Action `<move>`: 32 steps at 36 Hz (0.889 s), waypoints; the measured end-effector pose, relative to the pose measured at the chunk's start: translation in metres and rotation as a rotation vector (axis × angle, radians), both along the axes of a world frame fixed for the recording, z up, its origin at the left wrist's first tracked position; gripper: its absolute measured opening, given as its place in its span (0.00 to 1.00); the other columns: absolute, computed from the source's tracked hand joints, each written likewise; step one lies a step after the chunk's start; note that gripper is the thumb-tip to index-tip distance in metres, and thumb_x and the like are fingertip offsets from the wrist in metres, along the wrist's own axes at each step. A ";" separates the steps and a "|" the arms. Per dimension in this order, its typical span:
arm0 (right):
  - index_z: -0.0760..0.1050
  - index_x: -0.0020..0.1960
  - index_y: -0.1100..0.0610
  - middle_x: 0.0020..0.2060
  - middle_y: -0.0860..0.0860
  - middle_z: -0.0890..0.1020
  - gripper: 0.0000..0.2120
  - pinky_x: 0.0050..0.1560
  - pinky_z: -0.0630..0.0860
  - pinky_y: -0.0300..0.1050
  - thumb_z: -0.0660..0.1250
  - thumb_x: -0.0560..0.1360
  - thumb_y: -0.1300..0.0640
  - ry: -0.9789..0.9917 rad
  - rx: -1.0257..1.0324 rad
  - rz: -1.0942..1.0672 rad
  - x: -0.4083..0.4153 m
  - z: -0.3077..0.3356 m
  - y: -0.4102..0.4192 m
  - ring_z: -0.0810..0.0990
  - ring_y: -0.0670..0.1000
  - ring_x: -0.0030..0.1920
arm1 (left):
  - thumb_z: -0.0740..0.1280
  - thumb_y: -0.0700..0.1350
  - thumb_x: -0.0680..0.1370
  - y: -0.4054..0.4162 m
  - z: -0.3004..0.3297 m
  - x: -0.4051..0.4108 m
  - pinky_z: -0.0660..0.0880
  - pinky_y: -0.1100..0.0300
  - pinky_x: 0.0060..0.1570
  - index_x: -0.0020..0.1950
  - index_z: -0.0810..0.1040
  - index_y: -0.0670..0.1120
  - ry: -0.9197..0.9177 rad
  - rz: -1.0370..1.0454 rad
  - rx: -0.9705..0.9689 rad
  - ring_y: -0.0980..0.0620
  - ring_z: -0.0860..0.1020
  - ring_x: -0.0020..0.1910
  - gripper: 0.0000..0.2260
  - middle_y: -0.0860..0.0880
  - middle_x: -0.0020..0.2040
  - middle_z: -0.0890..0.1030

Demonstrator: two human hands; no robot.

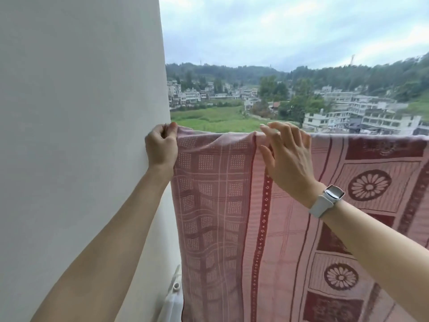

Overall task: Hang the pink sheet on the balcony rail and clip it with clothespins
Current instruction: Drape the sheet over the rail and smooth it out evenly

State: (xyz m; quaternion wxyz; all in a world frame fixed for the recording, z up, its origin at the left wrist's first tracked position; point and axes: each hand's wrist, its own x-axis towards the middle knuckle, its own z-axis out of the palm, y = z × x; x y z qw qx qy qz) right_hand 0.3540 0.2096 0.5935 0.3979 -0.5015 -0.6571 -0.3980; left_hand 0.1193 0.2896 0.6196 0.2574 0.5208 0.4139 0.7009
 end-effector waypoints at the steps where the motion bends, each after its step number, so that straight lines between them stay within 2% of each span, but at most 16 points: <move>1: 0.72 0.57 0.59 0.54 0.56 0.75 0.13 0.55 0.62 0.47 0.62 0.74 0.56 0.004 -0.008 0.003 0.004 0.002 0.001 0.68 0.53 0.55 | 0.63 0.46 0.78 0.001 0.001 -0.003 0.68 0.57 0.35 0.33 0.71 0.47 -0.001 0.015 0.019 0.51 0.69 0.34 0.13 0.49 0.32 0.72; 4: 0.75 0.48 0.59 0.46 0.55 0.76 0.06 0.49 0.62 0.45 0.64 0.74 0.58 -0.022 0.006 0.024 0.011 0.005 0.007 0.68 0.52 0.47 | 0.62 0.45 0.78 0.002 -0.003 -0.007 0.67 0.58 0.35 0.36 0.72 0.44 0.016 0.030 0.076 0.52 0.68 0.34 0.11 0.51 0.32 0.71; 7: 0.75 0.41 0.60 0.40 0.53 0.77 0.04 0.45 0.62 0.44 0.65 0.73 0.60 -0.047 0.031 0.048 0.012 0.011 0.010 0.68 0.52 0.42 | 0.62 0.45 0.78 0.004 -0.012 -0.009 0.67 0.57 0.36 0.39 0.74 0.41 0.034 0.047 0.097 0.52 0.68 0.34 0.11 0.51 0.32 0.71; 10: 0.74 0.41 0.60 0.39 0.54 0.78 0.03 0.43 0.64 0.43 0.63 0.74 0.63 -0.023 0.062 0.099 0.006 0.015 0.005 0.71 0.52 0.40 | 0.62 0.45 0.79 0.001 -0.009 -0.010 0.66 0.64 0.33 0.35 0.71 0.45 0.051 0.097 0.131 0.56 0.67 0.31 0.12 0.52 0.31 0.71; 14: 0.73 0.43 0.61 0.38 0.55 0.77 0.02 0.42 0.69 0.43 0.63 0.74 0.65 0.005 0.097 0.216 -0.004 0.004 -0.013 0.71 0.50 0.40 | 0.61 0.47 0.79 -0.010 -0.014 -0.018 0.69 0.62 0.35 0.41 0.73 0.43 0.100 0.152 0.234 0.55 0.71 0.34 0.10 0.54 0.33 0.73; 16: 0.75 0.42 0.62 0.38 0.55 0.78 0.04 0.43 0.71 0.43 0.62 0.75 0.64 0.000 0.081 0.275 -0.007 -0.009 -0.023 0.72 0.51 0.40 | 0.61 0.47 0.79 -0.016 -0.032 -0.023 0.67 0.67 0.34 0.41 0.72 0.44 0.155 0.177 0.263 0.59 0.70 0.32 0.10 0.57 0.33 0.72; 17: 0.75 0.42 0.62 0.38 0.55 0.78 0.06 0.43 0.71 0.43 0.61 0.75 0.64 -0.012 0.065 0.291 -0.009 -0.018 -0.028 0.72 0.51 0.39 | 0.60 0.48 0.79 -0.018 -0.044 -0.025 0.66 0.68 0.32 0.41 0.72 0.45 0.186 0.181 0.248 0.60 0.70 0.31 0.09 0.57 0.33 0.72; 19: 0.76 0.42 0.62 0.37 0.54 0.78 0.08 0.42 0.72 0.43 0.60 0.76 0.63 -0.055 0.003 0.286 -0.011 -0.042 -0.034 0.72 0.51 0.38 | 0.60 0.46 0.80 -0.016 -0.070 -0.027 0.63 0.63 0.30 0.41 0.71 0.44 0.237 0.178 0.159 0.59 0.69 0.30 0.10 0.55 0.32 0.72; 23: 0.77 0.42 0.62 0.38 0.54 0.80 0.07 0.41 0.76 0.48 0.61 0.74 0.63 -0.067 -0.149 0.193 -0.014 -0.074 -0.027 0.76 0.54 0.39 | 0.59 0.48 0.80 -0.007 -0.109 -0.025 0.59 0.58 0.34 0.38 0.69 0.42 0.284 0.180 -0.070 0.48 0.69 0.35 0.13 0.51 0.31 0.70; 24: 0.77 0.42 0.61 0.38 0.54 0.80 0.06 0.43 0.76 0.50 0.62 0.74 0.63 -0.057 -0.165 0.172 -0.013 -0.076 -0.025 0.77 0.55 0.40 | 0.59 0.49 0.80 -0.007 -0.111 -0.023 0.60 0.58 0.35 0.40 0.70 0.42 0.287 0.196 -0.121 0.47 0.70 0.37 0.13 0.50 0.33 0.72; 26: 0.77 0.46 0.60 0.41 0.54 0.81 0.04 0.47 0.74 0.50 0.63 0.74 0.63 -0.056 -0.177 0.142 -0.009 -0.078 -0.022 0.77 0.55 0.43 | 0.59 0.53 0.79 -0.009 -0.112 -0.019 0.67 0.56 0.40 0.48 0.72 0.43 0.255 0.213 -0.201 0.46 0.74 0.42 0.13 0.48 0.43 0.77; 28: 0.76 0.52 0.59 0.46 0.54 0.81 0.07 0.52 0.69 0.49 0.64 0.74 0.63 -0.098 -0.177 0.127 -0.003 -0.083 -0.023 0.77 0.55 0.48 | 0.60 0.55 0.77 -0.014 -0.110 -0.017 0.71 0.53 0.49 0.58 0.69 0.44 0.212 0.205 -0.218 0.47 0.75 0.48 0.17 0.48 0.54 0.75; 30: 0.74 0.57 0.59 0.50 0.55 0.79 0.12 0.57 0.67 0.50 0.65 0.74 0.63 -0.136 -0.146 0.138 0.005 -0.090 -0.029 0.75 0.54 0.52 | 0.62 0.54 0.77 -0.024 -0.111 -0.013 0.71 0.50 0.55 0.63 0.65 0.45 0.249 0.242 -0.126 0.48 0.73 0.52 0.20 0.46 0.60 0.70; 32: 0.71 0.61 0.57 0.54 0.55 0.78 0.14 0.60 0.67 0.55 0.63 0.75 0.62 -0.118 -0.097 0.156 0.013 -0.096 -0.038 0.73 0.55 0.56 | 0.63 0.50 0.76 -0.039 -0.114 -0.005 0.67 0.49 0.58 0.65 0.65 0.45 0.374 0.350 0.017 0.46 0.69 0.59 0.20 0.44 0.63 0.68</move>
